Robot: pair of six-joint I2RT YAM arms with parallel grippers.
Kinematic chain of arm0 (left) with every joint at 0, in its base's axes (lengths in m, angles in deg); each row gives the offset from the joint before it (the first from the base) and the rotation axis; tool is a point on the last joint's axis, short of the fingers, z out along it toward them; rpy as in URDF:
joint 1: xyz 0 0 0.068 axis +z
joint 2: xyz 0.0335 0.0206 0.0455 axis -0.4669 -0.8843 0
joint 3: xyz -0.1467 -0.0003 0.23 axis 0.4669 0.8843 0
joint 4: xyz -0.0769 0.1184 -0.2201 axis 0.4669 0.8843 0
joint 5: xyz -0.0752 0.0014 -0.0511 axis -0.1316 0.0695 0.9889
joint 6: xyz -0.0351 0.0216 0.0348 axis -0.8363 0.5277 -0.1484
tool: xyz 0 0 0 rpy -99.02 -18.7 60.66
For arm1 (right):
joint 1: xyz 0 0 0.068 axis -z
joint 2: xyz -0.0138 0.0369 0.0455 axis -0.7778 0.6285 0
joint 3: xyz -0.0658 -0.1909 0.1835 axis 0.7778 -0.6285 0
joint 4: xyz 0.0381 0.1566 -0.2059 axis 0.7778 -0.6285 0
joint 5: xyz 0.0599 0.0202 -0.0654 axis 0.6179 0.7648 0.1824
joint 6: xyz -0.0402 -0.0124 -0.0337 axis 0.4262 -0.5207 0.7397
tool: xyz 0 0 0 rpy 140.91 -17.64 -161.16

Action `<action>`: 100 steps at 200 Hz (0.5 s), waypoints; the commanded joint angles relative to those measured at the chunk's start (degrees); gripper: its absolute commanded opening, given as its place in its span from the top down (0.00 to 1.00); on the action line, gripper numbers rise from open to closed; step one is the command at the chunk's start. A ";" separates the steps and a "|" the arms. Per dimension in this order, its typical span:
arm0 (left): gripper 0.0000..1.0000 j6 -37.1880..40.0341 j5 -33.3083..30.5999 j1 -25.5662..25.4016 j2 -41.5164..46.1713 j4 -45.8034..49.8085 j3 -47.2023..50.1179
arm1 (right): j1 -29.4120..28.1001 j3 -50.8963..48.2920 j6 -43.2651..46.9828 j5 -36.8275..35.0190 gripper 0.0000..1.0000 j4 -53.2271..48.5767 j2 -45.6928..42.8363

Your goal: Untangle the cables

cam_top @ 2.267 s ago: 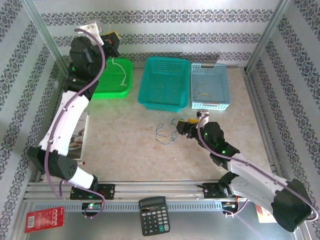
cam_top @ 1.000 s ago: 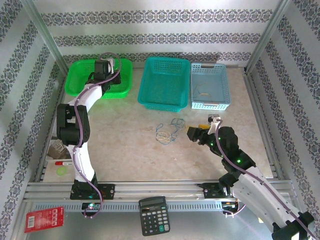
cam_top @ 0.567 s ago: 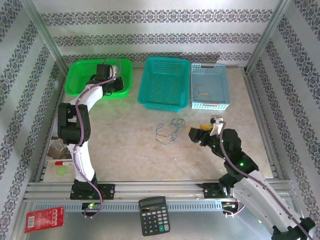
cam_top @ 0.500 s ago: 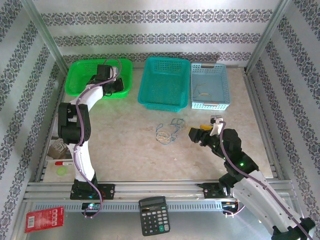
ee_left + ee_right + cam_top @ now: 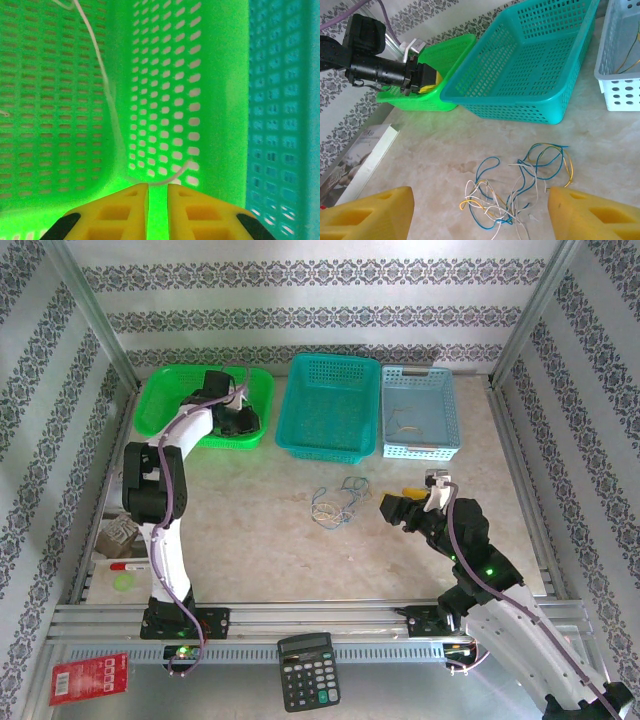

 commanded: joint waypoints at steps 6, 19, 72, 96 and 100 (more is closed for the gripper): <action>0.82 -2.63 3.70 -1.63 3.02 1.06 0.88 | 0.49 1.90 -0.22 0.15 0.29 0.38 0.89; 0.81 -3.29 3.32 -1.59 3.72 0.29 0.99 | 0.48 2.12 -0.27 0.48 0.29 0.50 1.65; 0.17 -3.08 -7.22 -1.42 9.02 0.67 0.24 | 0.47 2.06 -0.41 1.12 0.29 0.15 3.29; 0.00 -3.17 -9.98 -1.05 13.59 -1.19 1.44 | 0.41 1.86 -0.41 0.91 0.29 -0.54 3.56; 0.00 -3.20 -10.09 -0.92 14.32 -1.43 1.57 | 0.47 1.84 -0.36 0.84 0.29 -0.69 3.64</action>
